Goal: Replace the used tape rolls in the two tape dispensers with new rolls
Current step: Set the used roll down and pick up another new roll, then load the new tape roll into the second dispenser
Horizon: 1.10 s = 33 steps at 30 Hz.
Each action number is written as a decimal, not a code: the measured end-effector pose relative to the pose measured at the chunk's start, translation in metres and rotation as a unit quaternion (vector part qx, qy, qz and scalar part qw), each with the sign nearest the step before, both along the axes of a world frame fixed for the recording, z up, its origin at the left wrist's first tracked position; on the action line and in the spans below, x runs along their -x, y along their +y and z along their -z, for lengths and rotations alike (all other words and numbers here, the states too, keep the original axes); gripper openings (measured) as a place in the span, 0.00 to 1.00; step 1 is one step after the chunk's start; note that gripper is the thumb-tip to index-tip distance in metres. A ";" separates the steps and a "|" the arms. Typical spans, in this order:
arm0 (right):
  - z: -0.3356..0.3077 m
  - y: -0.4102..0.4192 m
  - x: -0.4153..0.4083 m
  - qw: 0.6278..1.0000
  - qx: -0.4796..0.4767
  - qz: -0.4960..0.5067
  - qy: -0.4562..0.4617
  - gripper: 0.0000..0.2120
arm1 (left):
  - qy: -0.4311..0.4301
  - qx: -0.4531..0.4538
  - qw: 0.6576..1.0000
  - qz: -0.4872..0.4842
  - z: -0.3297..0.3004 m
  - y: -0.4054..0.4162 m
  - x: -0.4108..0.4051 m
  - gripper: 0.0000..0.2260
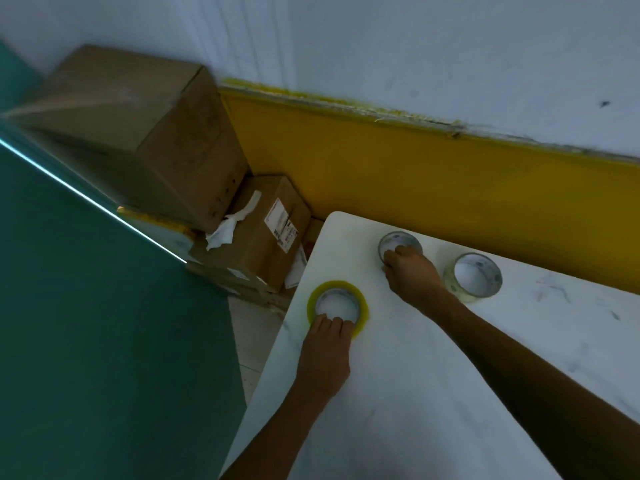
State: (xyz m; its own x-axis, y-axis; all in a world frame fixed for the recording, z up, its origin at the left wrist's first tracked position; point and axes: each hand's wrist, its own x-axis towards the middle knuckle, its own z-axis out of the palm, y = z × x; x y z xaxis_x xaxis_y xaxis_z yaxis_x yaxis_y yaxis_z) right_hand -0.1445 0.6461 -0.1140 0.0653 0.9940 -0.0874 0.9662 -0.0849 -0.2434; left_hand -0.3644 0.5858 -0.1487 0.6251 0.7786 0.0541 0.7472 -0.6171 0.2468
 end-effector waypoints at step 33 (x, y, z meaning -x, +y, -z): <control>-0.094 -0.199 0.008 0.626 0.007 0.419 0.657 0.13 | -0.278 0.489 0.794 -0.232 -0.131 -0.080 -0.121 0.11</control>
State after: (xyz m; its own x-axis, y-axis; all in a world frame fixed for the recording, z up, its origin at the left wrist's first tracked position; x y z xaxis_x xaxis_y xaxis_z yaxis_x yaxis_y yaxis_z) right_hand -0.1526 0.4474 -0.0195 0.4267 0.6567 -0.6218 -0.4544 -0.4388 -0.7752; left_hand -0.2437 0.5060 -0.0180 0.3509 0.7576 -0.5504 0.4458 0.3818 0.8097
